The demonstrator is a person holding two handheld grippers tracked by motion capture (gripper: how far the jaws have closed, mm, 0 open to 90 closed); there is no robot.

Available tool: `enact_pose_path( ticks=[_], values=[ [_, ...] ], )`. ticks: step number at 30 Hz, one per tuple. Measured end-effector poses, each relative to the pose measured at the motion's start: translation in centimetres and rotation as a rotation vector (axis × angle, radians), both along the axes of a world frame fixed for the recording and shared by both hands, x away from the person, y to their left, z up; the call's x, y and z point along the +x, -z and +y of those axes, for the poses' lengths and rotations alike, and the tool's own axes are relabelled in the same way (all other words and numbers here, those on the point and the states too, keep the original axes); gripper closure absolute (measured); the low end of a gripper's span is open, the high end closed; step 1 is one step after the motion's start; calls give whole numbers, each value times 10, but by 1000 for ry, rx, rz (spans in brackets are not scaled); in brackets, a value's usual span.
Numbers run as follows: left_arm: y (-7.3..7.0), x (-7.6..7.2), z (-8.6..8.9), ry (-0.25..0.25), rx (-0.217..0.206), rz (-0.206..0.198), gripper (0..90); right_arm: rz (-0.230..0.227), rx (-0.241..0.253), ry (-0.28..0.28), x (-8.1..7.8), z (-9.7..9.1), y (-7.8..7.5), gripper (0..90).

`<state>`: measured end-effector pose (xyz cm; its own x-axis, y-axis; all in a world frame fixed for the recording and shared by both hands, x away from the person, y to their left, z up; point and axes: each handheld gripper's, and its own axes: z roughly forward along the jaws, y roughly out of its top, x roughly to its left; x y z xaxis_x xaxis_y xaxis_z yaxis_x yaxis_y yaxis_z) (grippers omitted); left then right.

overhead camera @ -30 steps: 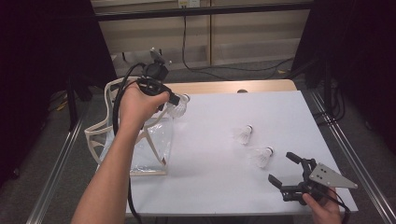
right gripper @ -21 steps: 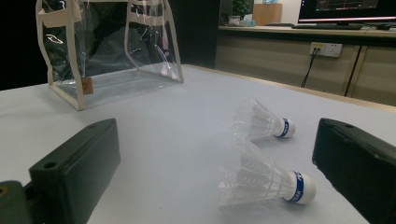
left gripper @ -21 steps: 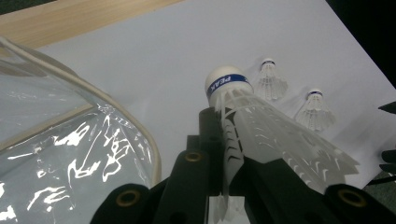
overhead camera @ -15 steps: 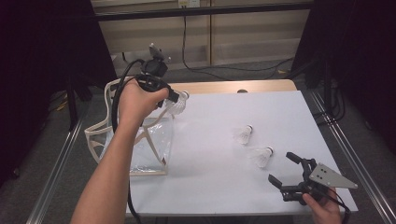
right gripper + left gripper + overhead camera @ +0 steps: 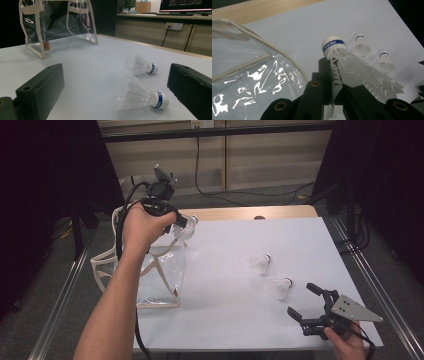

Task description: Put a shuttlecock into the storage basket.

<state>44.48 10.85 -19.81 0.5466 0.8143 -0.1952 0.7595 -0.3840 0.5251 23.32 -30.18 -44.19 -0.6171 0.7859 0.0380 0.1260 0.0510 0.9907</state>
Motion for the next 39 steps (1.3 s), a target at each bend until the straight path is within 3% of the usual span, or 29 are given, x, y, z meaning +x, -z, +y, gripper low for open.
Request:
enact_pose_path(
  ticks=[22, 39],
  values=[
    [-4, 8, 17, -58, -26, -8, 891, 1, -1, 1, 0, 0, 0, 6],
    [-3, 12, 33, -107, -7, -10, 891, -3, -3, -1, 0, 0, 0, 6]
  ],
)
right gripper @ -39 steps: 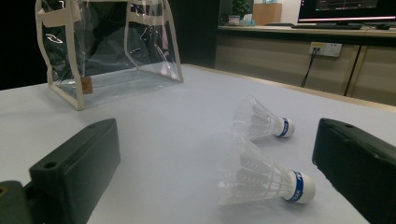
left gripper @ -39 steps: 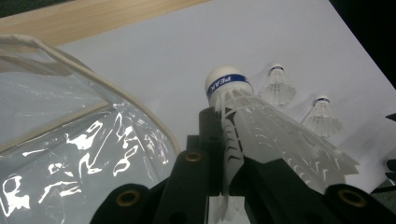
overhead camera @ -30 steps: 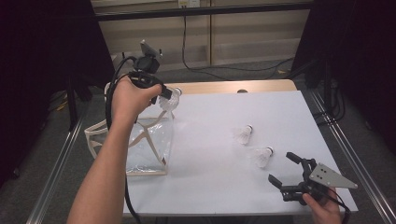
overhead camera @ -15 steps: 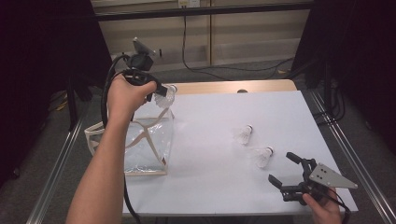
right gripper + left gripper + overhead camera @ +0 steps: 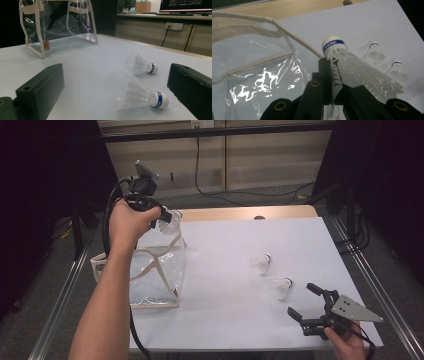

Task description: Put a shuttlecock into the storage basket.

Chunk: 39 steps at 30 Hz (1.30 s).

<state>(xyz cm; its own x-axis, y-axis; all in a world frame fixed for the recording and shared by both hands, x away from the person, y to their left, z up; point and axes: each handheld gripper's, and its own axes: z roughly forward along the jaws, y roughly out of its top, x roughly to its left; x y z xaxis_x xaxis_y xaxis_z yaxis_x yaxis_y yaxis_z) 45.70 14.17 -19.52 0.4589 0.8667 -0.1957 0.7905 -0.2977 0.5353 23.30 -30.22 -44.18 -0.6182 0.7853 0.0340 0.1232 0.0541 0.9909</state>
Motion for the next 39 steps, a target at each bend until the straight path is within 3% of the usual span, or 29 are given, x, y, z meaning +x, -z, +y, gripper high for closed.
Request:
enact_pose_path(
  ticks=[39],
  values=[
    [1, 2, 22, -61, 8, -5, 888, 2, -1, 1, 0, 0, 0, 6]
  ],
)
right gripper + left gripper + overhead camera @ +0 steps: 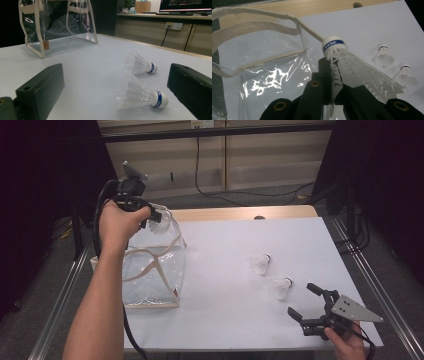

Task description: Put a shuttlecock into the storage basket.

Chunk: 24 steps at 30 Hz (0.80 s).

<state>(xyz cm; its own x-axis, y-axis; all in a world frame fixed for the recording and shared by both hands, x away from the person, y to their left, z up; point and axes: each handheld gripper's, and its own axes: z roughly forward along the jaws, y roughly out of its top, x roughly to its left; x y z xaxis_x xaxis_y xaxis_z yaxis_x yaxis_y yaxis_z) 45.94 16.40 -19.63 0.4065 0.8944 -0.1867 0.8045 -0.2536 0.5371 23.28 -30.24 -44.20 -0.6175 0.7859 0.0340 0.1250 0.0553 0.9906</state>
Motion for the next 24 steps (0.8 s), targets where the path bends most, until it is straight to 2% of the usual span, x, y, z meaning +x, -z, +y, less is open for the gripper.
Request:
enact_pose_path(
  ticks=[4, 24],
  values=[
    [1, 0, 2, 5, 6, 2, 886, -2, -1, -1, 0, 0, 0, 6],
    [4, 2, 13, -35, 10, 1, 886, -4, 1, 1, 0, 0, 0, 6]
  ],
)
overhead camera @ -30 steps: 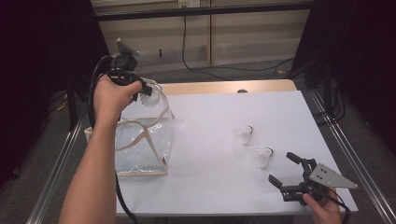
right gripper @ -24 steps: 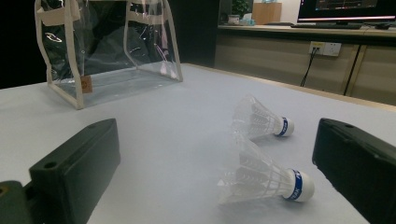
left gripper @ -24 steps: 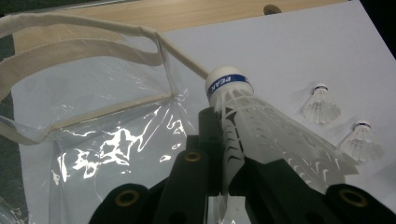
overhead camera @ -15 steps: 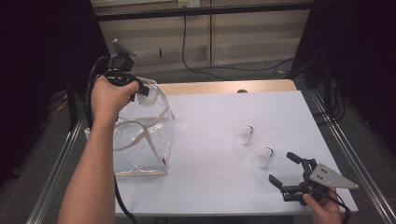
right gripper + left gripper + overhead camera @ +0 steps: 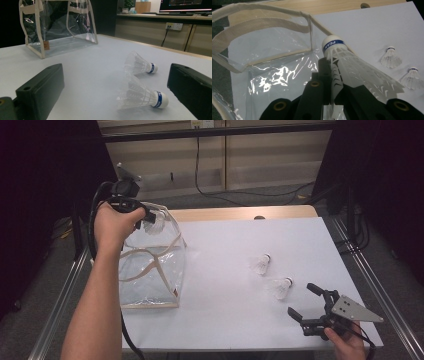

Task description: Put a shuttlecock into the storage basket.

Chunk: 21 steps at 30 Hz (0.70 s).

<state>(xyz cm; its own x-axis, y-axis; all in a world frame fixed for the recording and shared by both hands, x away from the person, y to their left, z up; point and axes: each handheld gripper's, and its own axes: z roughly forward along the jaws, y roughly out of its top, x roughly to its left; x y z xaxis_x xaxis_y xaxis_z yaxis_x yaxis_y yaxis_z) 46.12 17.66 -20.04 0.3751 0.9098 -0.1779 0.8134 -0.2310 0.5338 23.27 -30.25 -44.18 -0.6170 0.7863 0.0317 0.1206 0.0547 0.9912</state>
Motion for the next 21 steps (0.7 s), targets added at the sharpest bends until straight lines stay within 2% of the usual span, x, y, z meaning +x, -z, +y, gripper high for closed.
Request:
enact_pose_path(
  ticks=[21],
  values=[
    [7, 2, 7, -19, 7, 11, 886, 0, -1, -1, 0, 0, 0, 6]
  ],
)
